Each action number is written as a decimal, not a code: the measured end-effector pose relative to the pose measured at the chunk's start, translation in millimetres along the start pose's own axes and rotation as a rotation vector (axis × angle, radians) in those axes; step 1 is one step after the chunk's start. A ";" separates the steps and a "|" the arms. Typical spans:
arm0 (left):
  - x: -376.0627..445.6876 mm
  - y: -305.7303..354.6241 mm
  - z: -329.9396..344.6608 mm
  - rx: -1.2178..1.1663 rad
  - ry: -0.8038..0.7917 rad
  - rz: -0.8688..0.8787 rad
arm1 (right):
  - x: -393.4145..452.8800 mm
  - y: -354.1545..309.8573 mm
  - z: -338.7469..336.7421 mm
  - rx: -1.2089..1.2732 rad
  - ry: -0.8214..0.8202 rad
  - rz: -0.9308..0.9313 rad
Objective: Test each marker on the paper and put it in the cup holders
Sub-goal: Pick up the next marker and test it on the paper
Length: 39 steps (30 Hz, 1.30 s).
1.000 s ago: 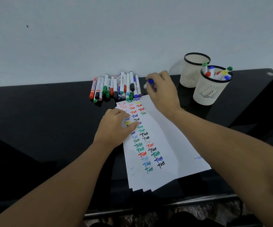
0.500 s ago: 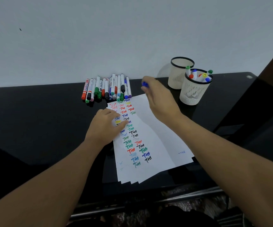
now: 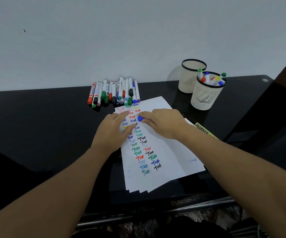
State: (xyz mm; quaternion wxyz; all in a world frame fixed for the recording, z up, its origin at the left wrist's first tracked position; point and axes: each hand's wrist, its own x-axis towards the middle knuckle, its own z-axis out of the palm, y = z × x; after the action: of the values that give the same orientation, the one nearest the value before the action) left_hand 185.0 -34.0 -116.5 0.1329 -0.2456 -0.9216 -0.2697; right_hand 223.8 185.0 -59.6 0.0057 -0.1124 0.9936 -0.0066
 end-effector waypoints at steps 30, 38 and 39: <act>0.2 0.9 -2.9 0.039 -0.063 -0.015 | 1.7 -2.1 13.7 1.030 0.189 0.303; 4.5 -1.6 -1.8 0.029 -0.055 0.042 | 2.7 -8.7 22.6 1.191 0.345 0.347; 5.2 -2.0 -1.2 0.056 -0.086 0.009 | 2.6 -12.3 21.9 1.196 0.347 0.367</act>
State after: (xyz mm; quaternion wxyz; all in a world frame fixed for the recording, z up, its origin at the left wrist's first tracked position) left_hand 179.7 -34.1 -114.5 0.1010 -0.2572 -0.9325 -0.2325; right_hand 224.2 172.2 -81.4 -0.0924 0.0846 0.8080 -0.5757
